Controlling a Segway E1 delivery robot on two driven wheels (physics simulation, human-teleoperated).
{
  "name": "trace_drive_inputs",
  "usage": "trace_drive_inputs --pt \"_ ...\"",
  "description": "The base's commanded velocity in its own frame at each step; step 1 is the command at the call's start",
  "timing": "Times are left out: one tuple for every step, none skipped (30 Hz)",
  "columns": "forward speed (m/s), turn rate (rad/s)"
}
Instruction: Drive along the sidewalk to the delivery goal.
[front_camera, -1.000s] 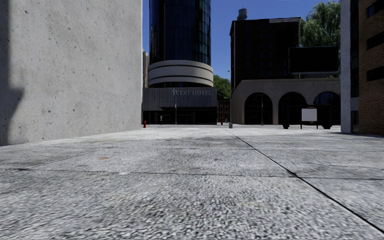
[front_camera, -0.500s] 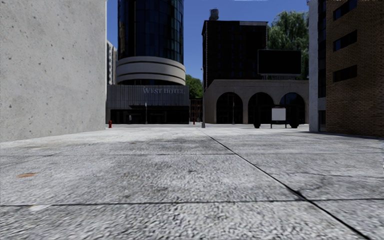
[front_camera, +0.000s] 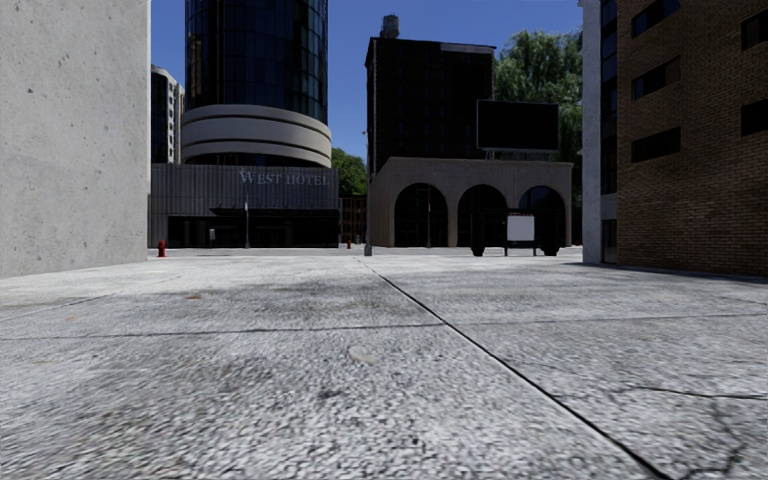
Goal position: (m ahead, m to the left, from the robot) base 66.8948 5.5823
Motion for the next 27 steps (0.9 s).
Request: trace_drive_inputs --pt "2.0 0.0" --pt "2.0 0.0" --pt "2.0 0.0" --pt "2.0 0.0" --pt "2.0 0.0" --pt "2.0 0.0" --pt "2.0 0.0" --pt "2.0 0.0" --pt "2.0 0.0" --pt "2.0 0.0" --pt "2.0 0.0" --pt "2.0 0.0" --pt "2.0 0.0" --pt "2.0 0.0" --pt "2.0 0.0" --pt "2.0 0.0" --pt "2.0 0.0" --pt "2.0 0.0" --pt "2.0 0.0" --pt "2.0 0.0" --pt "2.0 0.0" --pt "2.0 0.0" --pt "2.0 0.0" --pt "2.0 0.0" --pt "2.0 0.0" --pt "2.0 0.0" --pt "2.0 0.0"
